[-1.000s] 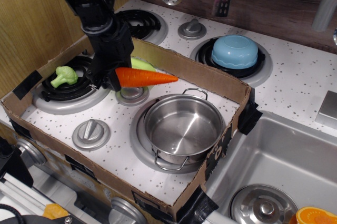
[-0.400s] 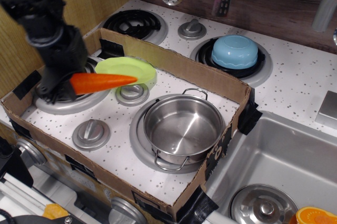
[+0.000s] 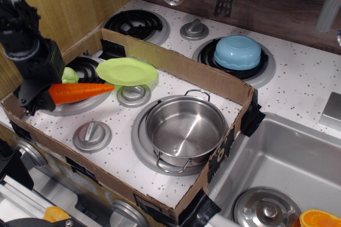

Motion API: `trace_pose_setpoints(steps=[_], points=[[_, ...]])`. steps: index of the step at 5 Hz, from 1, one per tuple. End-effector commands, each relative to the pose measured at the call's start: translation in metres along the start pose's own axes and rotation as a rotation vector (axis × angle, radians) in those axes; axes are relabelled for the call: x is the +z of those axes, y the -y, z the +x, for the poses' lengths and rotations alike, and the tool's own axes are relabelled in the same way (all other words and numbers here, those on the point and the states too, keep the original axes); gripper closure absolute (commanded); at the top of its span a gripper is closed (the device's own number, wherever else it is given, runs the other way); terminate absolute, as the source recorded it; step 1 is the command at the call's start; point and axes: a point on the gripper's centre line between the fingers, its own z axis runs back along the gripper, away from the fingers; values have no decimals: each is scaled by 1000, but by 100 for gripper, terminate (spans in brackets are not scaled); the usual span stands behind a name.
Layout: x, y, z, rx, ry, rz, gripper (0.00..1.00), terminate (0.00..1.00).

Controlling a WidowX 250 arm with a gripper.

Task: Take carrot off plate

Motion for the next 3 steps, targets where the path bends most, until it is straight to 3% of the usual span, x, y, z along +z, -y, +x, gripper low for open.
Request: trace_pose_setpoints(steps=[1,2,3], points=[[-14,9,1,-10,54,-23,100,0],[-16,11,4,-20,81,-30,100,0],[-14,7,3,-47,101,-33,0,0]])
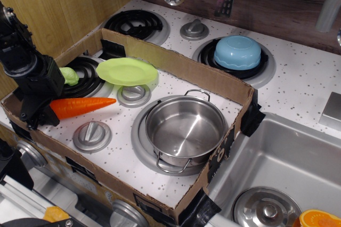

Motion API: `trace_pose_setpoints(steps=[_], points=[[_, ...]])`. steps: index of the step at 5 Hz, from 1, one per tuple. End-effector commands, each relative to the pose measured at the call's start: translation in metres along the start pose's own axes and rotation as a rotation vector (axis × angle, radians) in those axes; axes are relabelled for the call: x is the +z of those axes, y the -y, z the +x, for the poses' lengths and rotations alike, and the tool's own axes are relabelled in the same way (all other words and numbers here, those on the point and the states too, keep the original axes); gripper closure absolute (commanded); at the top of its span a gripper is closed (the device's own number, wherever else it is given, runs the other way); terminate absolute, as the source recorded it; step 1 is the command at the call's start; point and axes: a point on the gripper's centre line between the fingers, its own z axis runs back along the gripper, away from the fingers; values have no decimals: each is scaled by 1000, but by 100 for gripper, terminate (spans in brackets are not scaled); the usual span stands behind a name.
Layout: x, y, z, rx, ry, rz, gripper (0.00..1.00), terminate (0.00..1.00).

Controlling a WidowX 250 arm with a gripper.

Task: Take carrot off plate

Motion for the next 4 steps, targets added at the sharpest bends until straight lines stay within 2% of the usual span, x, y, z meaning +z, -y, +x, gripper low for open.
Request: trace_pose_setpoints(steps=[1,2,3,4], points=[[14,-5,2,-62,-10,55,0,0],[26,-12,6,-62,-24,74,0,0],[48,-24,18,-48,7,116,0,0],[61,-26,32,-62,16,125,0,0]])
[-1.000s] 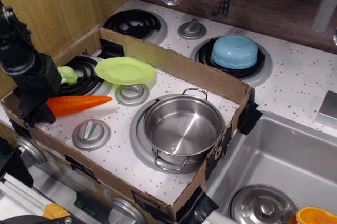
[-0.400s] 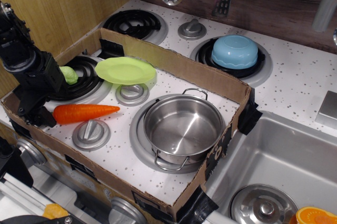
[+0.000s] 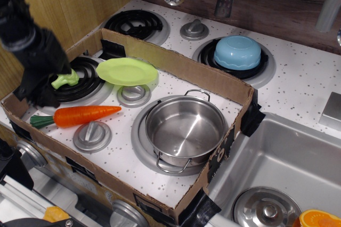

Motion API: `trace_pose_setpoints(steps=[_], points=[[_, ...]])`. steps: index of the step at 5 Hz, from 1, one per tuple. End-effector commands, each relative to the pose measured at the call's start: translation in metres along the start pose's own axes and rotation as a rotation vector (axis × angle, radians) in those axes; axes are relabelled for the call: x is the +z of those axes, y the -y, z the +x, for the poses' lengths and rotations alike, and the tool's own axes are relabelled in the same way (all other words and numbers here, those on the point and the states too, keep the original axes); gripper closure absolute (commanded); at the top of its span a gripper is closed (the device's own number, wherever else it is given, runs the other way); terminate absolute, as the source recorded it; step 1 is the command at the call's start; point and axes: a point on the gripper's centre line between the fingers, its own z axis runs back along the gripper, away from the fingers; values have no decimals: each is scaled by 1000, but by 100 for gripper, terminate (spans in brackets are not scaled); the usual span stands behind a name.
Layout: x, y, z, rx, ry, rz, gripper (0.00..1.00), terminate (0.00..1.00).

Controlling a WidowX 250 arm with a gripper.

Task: Take carrot off plate

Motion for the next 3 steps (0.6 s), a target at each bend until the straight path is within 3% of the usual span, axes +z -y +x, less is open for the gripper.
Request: trace_pose_setpoints(steps=[1,2,3], points=[[24,-15,35,-72,47,95,0,0],[13,-16,59,-67,71,68,0,0],[19,-18,85,-59,76,28,0,100]])
